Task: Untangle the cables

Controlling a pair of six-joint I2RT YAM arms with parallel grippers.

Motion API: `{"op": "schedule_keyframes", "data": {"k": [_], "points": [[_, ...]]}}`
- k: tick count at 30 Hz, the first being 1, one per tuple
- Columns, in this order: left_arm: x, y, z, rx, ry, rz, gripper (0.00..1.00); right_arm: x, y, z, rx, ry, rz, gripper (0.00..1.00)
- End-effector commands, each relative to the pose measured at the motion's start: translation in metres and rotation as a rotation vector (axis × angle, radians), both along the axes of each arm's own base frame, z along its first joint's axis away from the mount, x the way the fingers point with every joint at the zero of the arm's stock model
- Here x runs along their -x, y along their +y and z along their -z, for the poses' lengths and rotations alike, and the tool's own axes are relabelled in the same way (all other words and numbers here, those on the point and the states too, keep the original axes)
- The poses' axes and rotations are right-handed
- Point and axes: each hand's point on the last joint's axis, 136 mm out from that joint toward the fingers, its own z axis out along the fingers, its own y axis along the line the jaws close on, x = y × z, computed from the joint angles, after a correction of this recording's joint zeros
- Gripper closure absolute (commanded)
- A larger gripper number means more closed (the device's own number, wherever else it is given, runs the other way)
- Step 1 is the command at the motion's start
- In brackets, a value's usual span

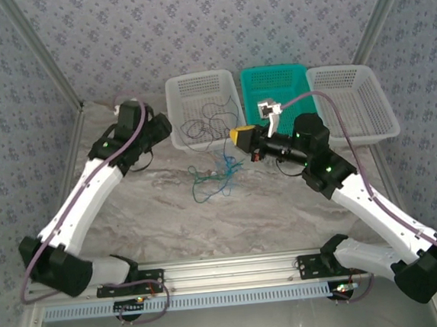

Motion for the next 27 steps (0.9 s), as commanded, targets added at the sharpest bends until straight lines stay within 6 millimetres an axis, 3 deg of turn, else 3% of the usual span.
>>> {"op": "schedule_keyframes", "data": {"k": [1,3,5,9,11,13,14,15,20,21,25,27], "points": [[0.031,-0.001,-0.056,0.128,-0.189,0.057,0.25,0.004,0.01,-0.018,-0.055,0.046,-0.046,1.0],[0.052,-0.009,-0.051,0.14,-0.208,0.131,0.22,-0.002,0.012,-0.023,-0.081,0.094,-0.031,1.0],[0.072,-0.038,-0.044,0.157,-0.251,0.304,0.19,-0.007,0.014,-0.026,-0.083,0.111,-0.019,1.0],[0.116,-0.116,-0.027,0.196,-0.343,0.713,0.14,-0.005,0.021,-0.035,-0.095,0.107,-0.038,1.0],[0.128,-0.139,-0.012,0.142,-0.36,0.821,0.06,-0.003,0.026,-0.039,-0.094,0.109,-0.054,1.0],[0.126,-0.153,0.005,0.064,-0.359,0.863,0.01,0.002,0.032,-0.037,-0.088,0.114,-0.079,1.0],[0.122,-0.157,0.012,0.034,-0.349,0.863,0.0,0.007,0.034,-0.053,-0.106,0.085,-0.097,1.0],[0.115,-0.16,0.017,0.009,-0.346,0.86,0.01,0.01,0.036,-0.056,-0.104,0.075,-0.114,1.0],[0.094,-0.176,0.024,-0.029,-0.377,0.85,0.02,0.018,0.042,-0.061,-0.105,0.071,-0.131,1.0],[0.092,-0.179,0.028,-0.028,-0.366,0.855,0.12,0.017,0.041,-0.063,-0.111,0.071,-0.125,1.0],[0.081,-0.168,0.054,-0.056,-0.287,0.76,0.7,0.001,0.019,-0.063,-0.097,0.096,0.032,1.0],[0.081,-0.155,0.071,-0.084,-0.258,0.709,0.76,-0.016,-0.01,-0.066,-0.098,0.107,0.191,1.0]]}}
